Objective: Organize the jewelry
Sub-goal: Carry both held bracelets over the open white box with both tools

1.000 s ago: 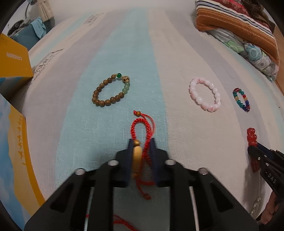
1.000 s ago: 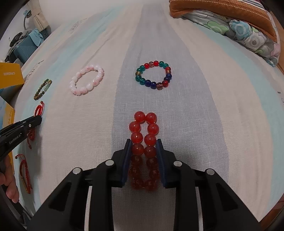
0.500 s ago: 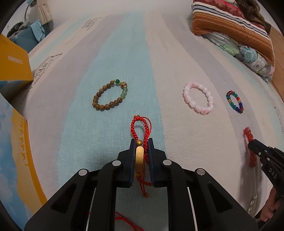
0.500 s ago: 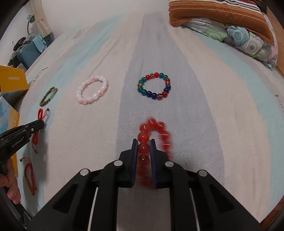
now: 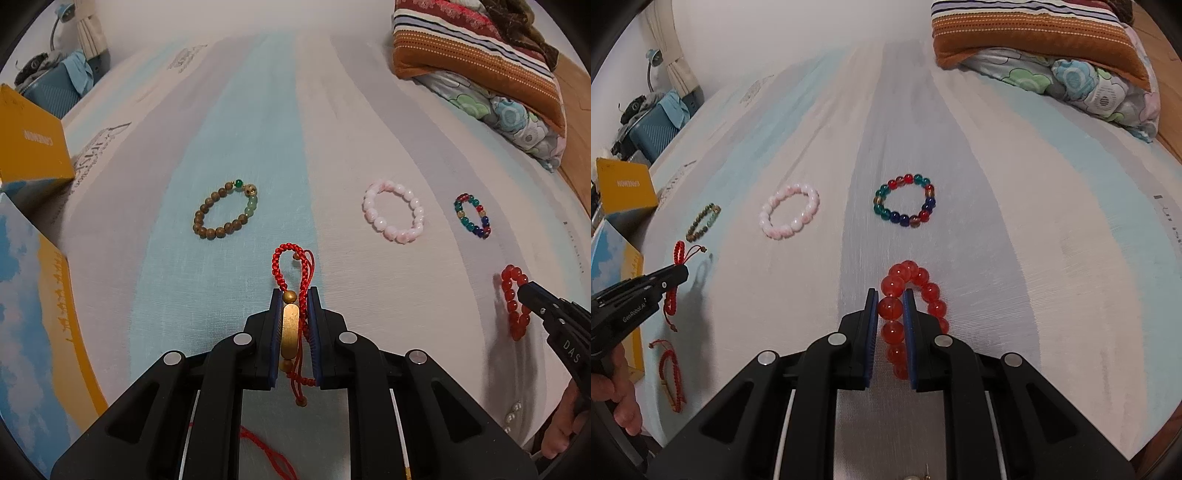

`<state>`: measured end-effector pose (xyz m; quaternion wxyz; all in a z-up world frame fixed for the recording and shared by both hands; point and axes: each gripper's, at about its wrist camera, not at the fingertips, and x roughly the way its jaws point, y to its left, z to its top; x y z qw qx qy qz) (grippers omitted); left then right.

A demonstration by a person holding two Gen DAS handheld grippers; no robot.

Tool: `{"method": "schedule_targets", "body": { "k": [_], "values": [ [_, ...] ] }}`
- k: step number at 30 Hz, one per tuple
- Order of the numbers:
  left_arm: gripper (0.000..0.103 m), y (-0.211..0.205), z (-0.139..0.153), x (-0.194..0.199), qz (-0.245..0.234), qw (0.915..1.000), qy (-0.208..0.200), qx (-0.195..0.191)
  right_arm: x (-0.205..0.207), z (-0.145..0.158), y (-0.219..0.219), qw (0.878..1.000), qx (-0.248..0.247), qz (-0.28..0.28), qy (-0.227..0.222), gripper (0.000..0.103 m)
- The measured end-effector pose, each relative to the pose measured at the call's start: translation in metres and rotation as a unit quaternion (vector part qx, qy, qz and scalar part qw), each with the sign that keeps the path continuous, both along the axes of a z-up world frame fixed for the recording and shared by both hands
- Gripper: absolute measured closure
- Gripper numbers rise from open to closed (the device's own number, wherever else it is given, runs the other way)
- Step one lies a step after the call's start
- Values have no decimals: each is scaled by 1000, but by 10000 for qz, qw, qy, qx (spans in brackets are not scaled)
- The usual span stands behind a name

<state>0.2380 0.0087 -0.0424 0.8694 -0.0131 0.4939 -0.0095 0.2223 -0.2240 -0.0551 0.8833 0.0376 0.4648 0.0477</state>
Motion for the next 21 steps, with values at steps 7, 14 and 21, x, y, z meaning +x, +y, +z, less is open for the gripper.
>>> {"method": "schedule_targets", "body": {
  "k": [7,14,21],
  "values": [
    [90,-3,19,-5,-16,9999,-116,14,-4,13,-4,9999,51,-43,-83,91],
    [90,-3,40,-14,-54,9997,-238,20,-10,28,-7,9998,39,-50,-168,91],
    [90,-1,62,-26,-107,9993,-359,18,-15,47,-1,9997,5,-18,-251,91]
  ]
}}
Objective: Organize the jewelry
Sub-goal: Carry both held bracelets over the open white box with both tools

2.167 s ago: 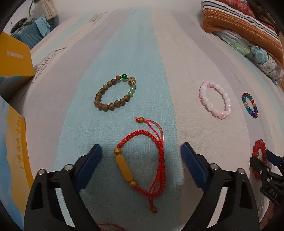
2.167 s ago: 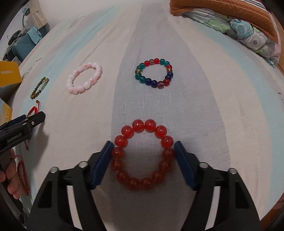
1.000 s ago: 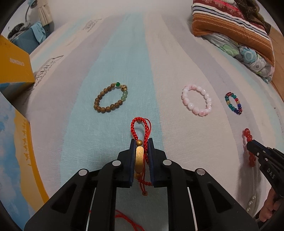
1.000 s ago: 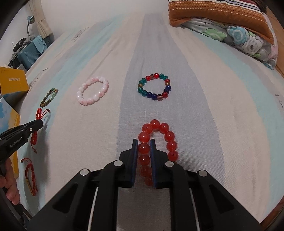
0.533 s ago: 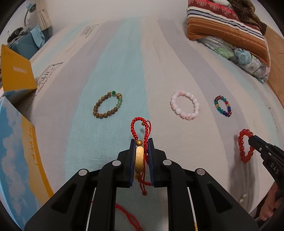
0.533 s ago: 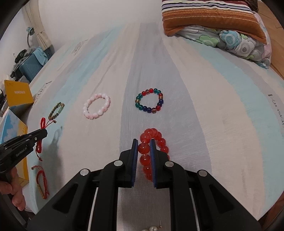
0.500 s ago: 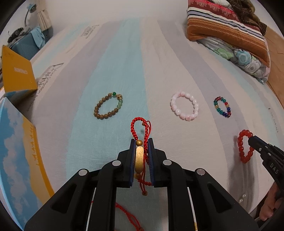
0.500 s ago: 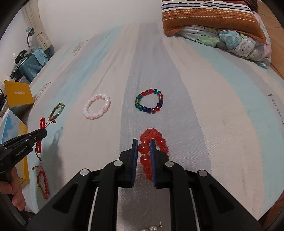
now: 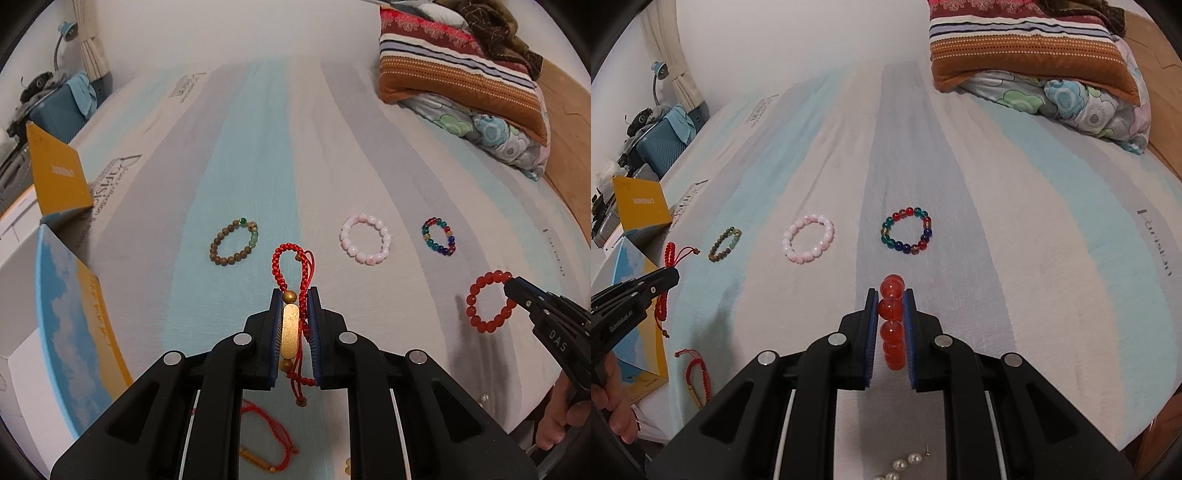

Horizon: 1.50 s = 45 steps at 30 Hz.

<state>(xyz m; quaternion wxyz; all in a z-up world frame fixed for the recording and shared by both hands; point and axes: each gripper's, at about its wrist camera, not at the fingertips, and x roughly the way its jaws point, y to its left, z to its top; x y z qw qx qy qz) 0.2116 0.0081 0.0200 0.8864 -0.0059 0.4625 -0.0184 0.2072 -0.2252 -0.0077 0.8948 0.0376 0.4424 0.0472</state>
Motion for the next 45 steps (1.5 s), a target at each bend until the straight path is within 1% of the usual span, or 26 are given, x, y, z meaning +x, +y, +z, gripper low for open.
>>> {"method": "schedule_targets", "body": {
  "k": [4,10,17,21,25,28,34,40,45],
  "values": [
    [90,2,11,-6,13,10000,-45,18,-4,14,6,10000,-62,16,-65,91],
    [90,15,36,-17,88,9998,-180,32,-10,39,20,9998,-104,92,-174,91],
    [90,45,66,-37,303,9989,-345,108,-18,63,50,9991,-153,281,-284,91],
    [90,70,80,-50,461,9980,-414,155,-23,75,73,9983,-156,439,-358,91],
    [90,103,89,-64,691,9964,-463,172,-29,88,105,9967,-175,656,-445,91],
    [90,129,92,-74,866,9951,-461,142,-34,96,131,9951,-225,817,-514,91],
    [90,184,95,-100,1295,9905,-450,144,-44,108,189,9905,-175,1219,-619,91],
    [90,237,92,-128,1718,9842,-411,132,-62,117,253,9819,-141,1737,-743,91],
    [90,281,87,-152,2088,9773,-329,149,-77,118,305,9734,-105,2154,-775,91]
  ]
}}
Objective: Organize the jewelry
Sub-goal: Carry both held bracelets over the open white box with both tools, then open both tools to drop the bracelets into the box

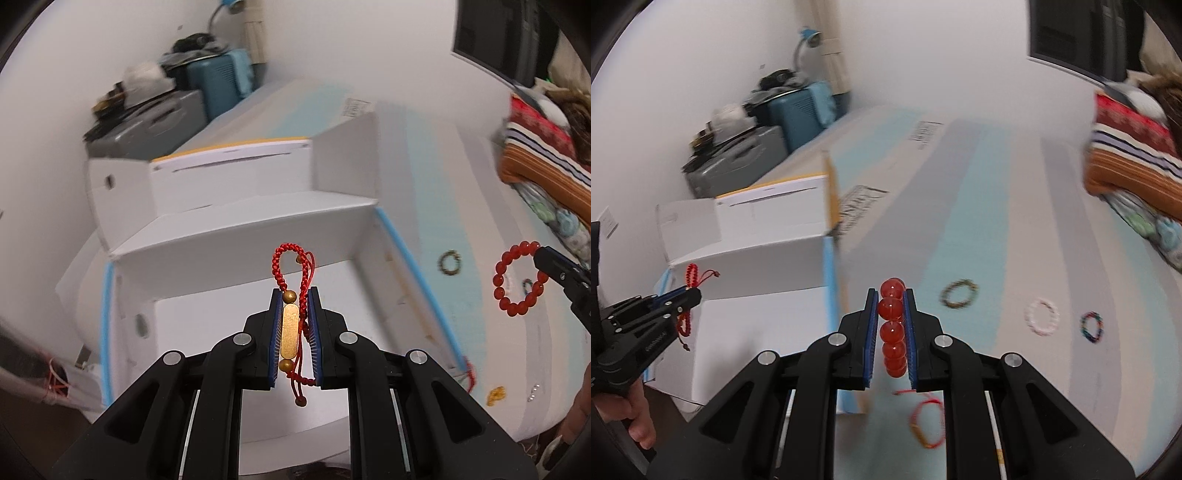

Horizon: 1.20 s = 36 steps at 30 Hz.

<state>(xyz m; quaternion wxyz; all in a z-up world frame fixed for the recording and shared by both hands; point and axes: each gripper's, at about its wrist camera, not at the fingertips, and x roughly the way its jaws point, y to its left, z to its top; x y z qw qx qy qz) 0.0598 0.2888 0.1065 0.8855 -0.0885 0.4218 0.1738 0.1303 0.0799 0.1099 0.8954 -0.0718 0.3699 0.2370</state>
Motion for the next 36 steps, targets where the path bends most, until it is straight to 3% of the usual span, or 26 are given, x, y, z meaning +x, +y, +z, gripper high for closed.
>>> {"method": "schedule_targets", "body": {
  "k": [8,12,24,31,33,34,36],
  "values": [
    [90,49,-22,-27,411,9989,211,-102,-17,-10,70,9982,-75,584,69,91],
    [90,66,-41,-37,536,9978,325,-204,-20,-31,99,9954,-193,906,252,91],
    [90,90,-96,-39,811,9919,925,-315,-17,-109,136,9878,-680,1044,939,91],
    [86,93,-104,-39,816,9916,951,-311,-15,-130,139,9846,-787,1059,1142,90],
    [85,92,-103,-40,833,9917,939,-263,-16,-131,139,9834,-799,1094,1208,89],
    [85,90,-101,-40,835,9918,929,-257,-15,-130,140,9835,-781,1112,1194,83],
    [69,90,-98,-42,844,9922,885,-257,-16,-124,140,9843,-689,1139,1160,70]
  ]
}}
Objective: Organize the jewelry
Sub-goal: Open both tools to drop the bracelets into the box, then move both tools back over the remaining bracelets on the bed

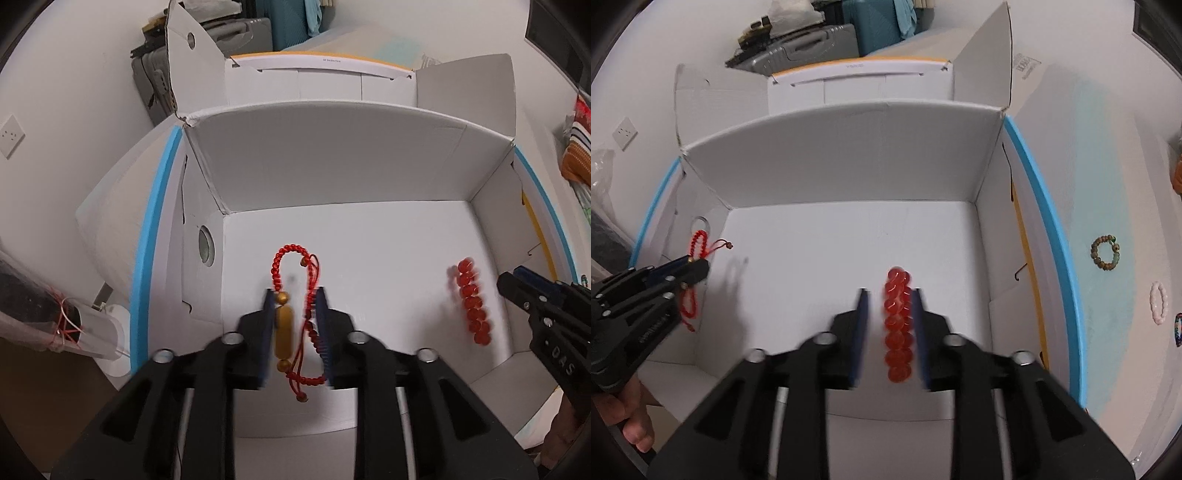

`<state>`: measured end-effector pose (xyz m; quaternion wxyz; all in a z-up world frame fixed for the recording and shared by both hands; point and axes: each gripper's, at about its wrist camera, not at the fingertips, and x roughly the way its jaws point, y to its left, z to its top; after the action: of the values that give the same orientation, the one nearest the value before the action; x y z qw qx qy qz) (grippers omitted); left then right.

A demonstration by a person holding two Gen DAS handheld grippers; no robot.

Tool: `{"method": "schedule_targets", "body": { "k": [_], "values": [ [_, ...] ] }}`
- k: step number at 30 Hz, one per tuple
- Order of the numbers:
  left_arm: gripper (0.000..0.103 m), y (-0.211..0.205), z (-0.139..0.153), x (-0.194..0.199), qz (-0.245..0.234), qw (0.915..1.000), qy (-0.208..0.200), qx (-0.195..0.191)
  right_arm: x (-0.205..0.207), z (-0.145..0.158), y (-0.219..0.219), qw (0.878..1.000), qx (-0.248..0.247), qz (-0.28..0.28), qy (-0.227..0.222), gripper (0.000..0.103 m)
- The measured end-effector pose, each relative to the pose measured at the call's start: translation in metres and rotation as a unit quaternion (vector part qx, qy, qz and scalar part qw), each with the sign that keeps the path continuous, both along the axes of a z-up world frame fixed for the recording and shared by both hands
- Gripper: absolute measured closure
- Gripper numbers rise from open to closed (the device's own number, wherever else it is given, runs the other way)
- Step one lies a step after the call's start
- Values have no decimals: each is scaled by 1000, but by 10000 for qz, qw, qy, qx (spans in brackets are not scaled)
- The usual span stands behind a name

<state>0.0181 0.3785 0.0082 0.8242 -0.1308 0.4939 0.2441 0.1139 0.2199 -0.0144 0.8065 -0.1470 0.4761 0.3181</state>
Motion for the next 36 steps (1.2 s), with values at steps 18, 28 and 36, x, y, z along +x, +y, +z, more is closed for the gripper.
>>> {"method": "schedule_targets", "body": {
  "k": [18,28,36],
  "values": [
    [7,-53,71,-14,-195,9942,-907,548,-22,86,-66,9919,812,-383,-895,8],
    [6,-105,94,-8,-556,9892,-1202,626,-19,100,-125,9879,769,-782,-1097,8],
    [6,-152,99,0,-923,9854,-1298,598,-23,106,-181,9829,833,-1110,-1208,8]
  ]
}}
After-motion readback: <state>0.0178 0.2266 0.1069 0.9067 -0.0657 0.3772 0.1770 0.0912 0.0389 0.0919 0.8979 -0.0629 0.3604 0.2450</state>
